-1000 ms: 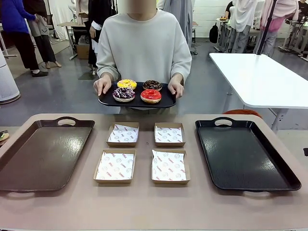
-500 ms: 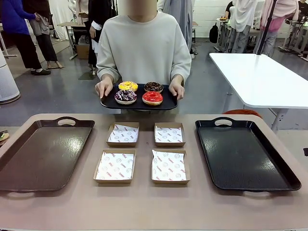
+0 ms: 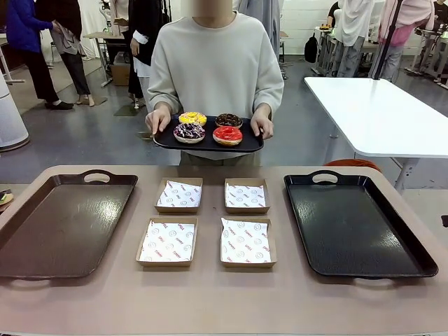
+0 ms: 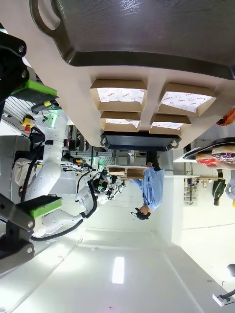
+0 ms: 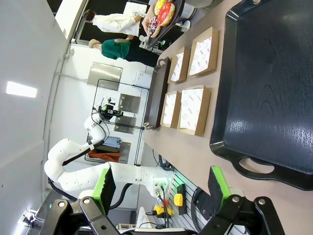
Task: Individually package the donuts and arrange them on the tray.
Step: Pick up one Paper togo box.
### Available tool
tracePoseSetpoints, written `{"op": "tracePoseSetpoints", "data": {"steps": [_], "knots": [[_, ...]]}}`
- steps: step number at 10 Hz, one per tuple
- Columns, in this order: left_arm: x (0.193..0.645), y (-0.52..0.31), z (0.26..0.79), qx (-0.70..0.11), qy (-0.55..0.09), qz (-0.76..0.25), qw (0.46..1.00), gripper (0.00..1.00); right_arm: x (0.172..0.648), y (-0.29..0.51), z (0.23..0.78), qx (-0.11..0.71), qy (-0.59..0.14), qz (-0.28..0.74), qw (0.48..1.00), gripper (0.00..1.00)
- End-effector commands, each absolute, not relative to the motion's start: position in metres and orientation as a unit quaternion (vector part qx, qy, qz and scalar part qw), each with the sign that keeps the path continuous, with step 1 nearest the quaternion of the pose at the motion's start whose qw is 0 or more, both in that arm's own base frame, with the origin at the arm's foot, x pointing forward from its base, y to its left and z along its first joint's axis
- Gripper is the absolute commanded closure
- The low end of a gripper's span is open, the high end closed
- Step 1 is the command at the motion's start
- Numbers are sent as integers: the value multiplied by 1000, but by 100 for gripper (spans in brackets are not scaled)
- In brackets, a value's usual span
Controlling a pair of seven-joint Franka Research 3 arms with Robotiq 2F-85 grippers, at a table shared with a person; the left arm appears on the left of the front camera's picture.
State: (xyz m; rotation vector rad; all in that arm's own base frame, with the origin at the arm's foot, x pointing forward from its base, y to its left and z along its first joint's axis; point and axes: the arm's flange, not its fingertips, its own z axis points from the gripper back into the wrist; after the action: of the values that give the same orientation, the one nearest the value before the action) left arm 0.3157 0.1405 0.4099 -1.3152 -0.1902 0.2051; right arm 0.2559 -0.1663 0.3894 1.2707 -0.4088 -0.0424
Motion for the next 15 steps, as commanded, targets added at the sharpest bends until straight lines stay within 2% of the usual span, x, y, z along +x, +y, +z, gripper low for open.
{"op": "tracePoseSetpoints", "data": {"steps": [1, 4, 6, 8, 11, 15], "knots": [[315, 142, 412, -614, -88, 99, 778, 0, 256, -166, 389, 589, -190, -20, 785, 0], [315, 142, 412, -614, -88, 99, 778, 0, 304, -98, 467, 505, -84, 40, 858, 0], [315, 142, 412, -614, -88, 99, 778, 0, 334, -30, 495, 419, -53, 43, 906, 0], [315, 142, 412, -614, -88, 99, 778, 0, 363, 43, 482, 331, -32, 38, 942, 0], [315, 142, 412, -614, -88, 99, 778, 0, 378, 129, 439, 216, -18, 36, 976, 0], [315, 142, 412, -614, -88, 99, 778, 0, 377, 193, 407, 123, -31, 33, 991, 0]]}}
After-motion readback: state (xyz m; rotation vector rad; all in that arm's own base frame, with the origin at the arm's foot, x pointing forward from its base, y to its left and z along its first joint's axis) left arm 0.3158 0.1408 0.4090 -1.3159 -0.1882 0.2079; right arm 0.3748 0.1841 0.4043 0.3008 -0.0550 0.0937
